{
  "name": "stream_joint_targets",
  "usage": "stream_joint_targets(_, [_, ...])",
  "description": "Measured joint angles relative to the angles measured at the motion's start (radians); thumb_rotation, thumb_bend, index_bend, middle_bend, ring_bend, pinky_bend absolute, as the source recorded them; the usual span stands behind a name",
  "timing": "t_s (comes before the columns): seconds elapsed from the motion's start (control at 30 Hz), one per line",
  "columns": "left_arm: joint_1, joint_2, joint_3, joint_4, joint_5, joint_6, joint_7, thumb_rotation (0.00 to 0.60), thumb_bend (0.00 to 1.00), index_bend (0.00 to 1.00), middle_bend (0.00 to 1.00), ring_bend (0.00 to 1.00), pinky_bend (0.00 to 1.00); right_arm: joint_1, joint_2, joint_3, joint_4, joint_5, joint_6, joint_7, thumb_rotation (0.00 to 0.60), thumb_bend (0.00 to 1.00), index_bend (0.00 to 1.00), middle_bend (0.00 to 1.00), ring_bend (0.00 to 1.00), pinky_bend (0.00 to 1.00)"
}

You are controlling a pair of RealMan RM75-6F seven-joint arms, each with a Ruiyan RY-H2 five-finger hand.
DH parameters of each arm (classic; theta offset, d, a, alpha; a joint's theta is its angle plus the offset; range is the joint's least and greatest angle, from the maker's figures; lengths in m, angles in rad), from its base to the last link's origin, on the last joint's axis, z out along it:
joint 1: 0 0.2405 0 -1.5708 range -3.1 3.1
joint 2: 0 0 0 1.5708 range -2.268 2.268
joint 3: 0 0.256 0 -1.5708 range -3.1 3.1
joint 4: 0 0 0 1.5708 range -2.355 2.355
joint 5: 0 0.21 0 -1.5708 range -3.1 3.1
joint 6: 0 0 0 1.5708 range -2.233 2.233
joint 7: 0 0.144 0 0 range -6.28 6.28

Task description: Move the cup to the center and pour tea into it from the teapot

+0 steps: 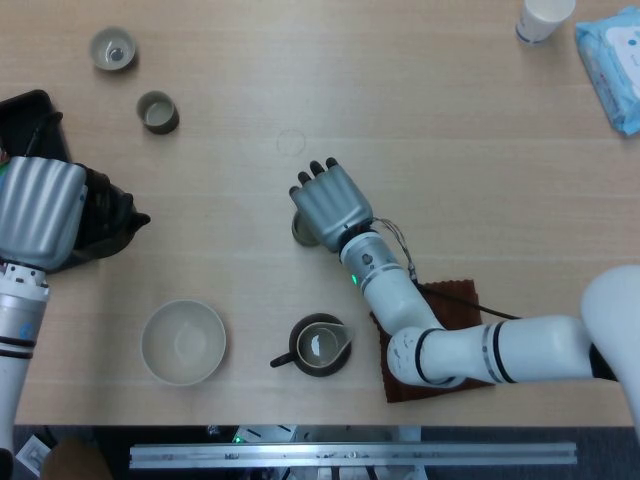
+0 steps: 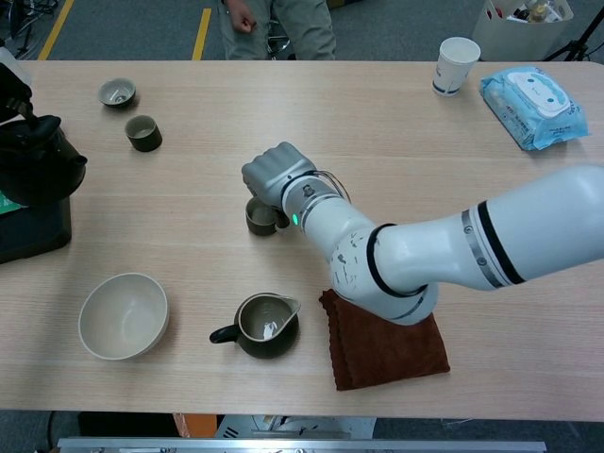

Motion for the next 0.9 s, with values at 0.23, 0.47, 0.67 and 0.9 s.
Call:
stream_joint_targets(0.23, [0.000,-0.002,0.001,0.002,0.002,-0.001,0.000,0.498,0.35,0.96,1.00,0.90,0.15,0.016,-0.001,0.002,0.003,0.039,0.000,-0.018,0.600,0.22,0.31,0.21,0.10,0.14])
stream_joint_targets(0.47, [0.002,-0.004,0.002,0.005,0.003,0.001,0.000,0.498,0.35,0.96,1.00,0.90,0.15,0.029,0.014,-0.002,-0.014,0.080,-0.004,-0.041,0.600,0.24,0.19,0.14,0.02,0.06])
stream_joint_targets(0.67, [-0.001,-0.006,0.001,0.009,0.005,-0.004,-0.003,0.502,0.35,0.96,1.00,0.90,0.15,0.022,0.069,-0.008,-0.085,0.068,0.001,-0.029,0.600,0.24,0.14,0.10,0.00,0.05])
stream_joint_targets(0.9, [-0.007,-0.013,-0.001,0.014,0.008,-0.011,-0.002,0.501,0.35,0.96,1.00,0.90,0.15,-0.033,0.254,-0.032,-0.279,-0.020,0.030,0.035,0.600,0.24,0.14,0.10,0.00,0.05])
